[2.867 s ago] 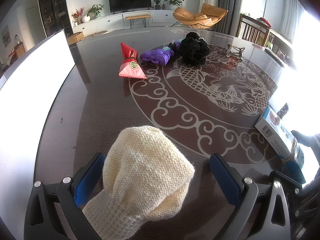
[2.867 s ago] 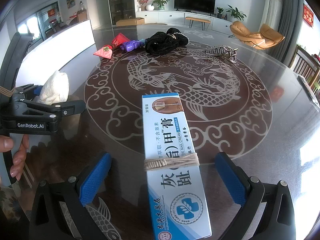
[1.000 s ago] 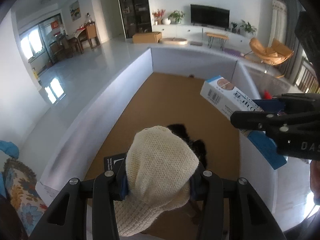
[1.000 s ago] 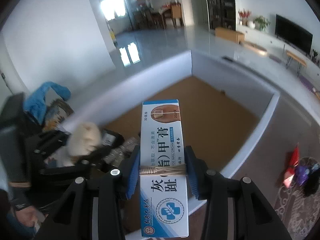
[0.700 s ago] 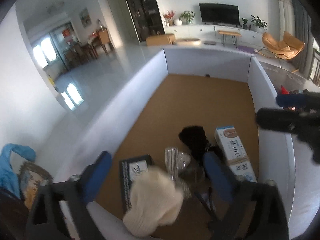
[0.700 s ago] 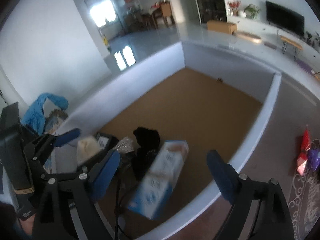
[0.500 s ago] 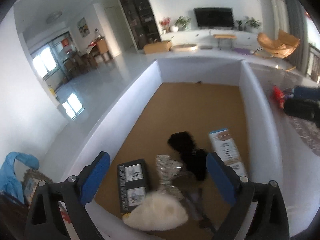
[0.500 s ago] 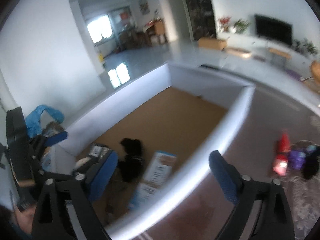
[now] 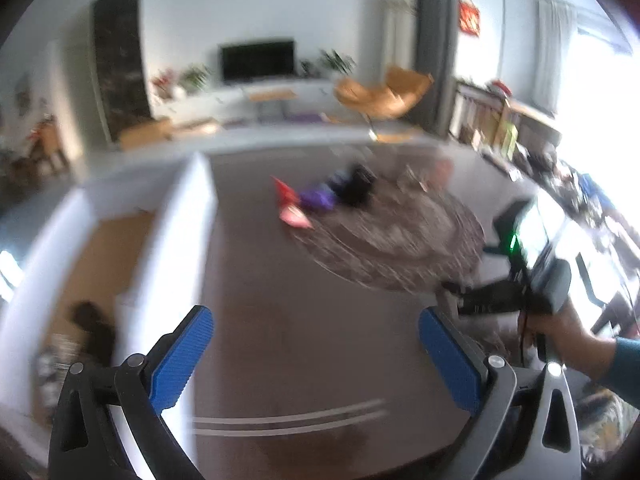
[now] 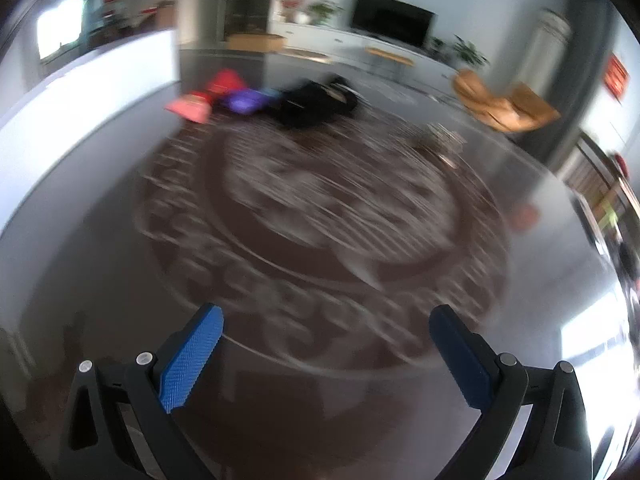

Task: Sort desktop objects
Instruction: 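Return both tools from the bin to the table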

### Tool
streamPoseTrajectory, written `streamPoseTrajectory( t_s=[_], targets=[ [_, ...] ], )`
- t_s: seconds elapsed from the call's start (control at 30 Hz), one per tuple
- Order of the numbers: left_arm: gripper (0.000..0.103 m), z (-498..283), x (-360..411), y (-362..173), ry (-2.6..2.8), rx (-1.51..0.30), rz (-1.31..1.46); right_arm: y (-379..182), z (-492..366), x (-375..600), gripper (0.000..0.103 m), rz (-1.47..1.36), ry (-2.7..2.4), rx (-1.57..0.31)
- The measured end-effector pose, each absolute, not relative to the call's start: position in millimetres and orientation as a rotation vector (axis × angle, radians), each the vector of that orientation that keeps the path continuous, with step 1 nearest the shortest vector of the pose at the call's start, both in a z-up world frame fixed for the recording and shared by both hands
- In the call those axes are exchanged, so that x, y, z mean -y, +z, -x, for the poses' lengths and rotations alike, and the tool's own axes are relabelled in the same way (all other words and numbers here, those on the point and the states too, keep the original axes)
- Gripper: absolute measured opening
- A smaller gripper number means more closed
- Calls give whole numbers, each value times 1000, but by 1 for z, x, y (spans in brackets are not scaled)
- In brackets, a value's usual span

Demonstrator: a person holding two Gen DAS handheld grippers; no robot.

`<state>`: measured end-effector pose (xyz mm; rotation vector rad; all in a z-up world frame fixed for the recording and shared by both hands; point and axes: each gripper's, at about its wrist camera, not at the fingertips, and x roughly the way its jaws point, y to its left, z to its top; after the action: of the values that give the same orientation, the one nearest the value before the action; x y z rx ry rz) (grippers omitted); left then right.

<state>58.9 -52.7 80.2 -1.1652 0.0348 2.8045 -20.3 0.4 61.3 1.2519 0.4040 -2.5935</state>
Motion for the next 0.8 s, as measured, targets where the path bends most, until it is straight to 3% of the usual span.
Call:
streamPoseTrajectory(
  t_s=[0.17, 0.3, 0.43, 0.8],
  targets=[
    [103, 1, 25, 2, 2687, 31, 1410, 57, 30, -33, 103, -1316, -2568, -211],
    [103, 31, 24, -28, 2662, 71, 1526, 55, 32, -34, 103, -1323, -2578, -197],
    [103, 55, 21, -37, 2720, -33, 1527, 54, 34, -34, 103, -1323, -2578, -197],
    [103, 168, 48, -41, 2786, 3, 1498, 54, 33, -33, 103, -1323, -2578, -197]
  ],
)
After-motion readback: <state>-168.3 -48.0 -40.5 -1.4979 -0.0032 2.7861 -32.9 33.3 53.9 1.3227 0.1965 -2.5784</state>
